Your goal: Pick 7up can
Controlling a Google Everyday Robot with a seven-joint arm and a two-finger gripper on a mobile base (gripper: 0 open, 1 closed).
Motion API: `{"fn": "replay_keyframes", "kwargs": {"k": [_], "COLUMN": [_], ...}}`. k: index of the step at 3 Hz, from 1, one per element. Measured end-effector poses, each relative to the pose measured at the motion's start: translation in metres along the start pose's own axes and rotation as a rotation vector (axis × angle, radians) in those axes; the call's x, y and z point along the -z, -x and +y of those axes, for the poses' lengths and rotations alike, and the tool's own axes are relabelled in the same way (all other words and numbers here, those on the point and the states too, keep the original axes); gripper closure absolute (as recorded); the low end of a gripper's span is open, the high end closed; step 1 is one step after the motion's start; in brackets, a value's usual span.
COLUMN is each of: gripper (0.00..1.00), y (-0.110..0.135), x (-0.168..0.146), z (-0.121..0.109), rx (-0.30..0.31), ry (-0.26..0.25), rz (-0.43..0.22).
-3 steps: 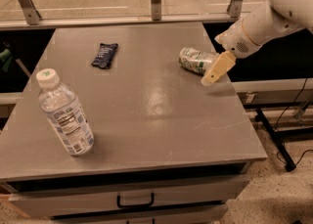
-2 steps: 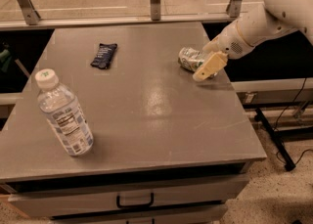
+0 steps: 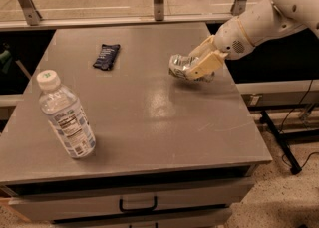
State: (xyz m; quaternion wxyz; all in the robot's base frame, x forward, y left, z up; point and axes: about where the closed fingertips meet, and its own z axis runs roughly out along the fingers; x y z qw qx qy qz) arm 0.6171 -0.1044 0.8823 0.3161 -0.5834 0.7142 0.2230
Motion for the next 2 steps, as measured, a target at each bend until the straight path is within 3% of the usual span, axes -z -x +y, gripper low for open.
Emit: {"fn": "replay_keyframes", "kwargs": {"k": [1,2], "gripper": [0.95,1.00], "y": [0.056,0.069], "x": [0.013,0.011], "z": [0.057,0.065], "rx": [0.126,0.140], "ry": [0.134,0.164], "rz": [-0.141,-0.177]}}
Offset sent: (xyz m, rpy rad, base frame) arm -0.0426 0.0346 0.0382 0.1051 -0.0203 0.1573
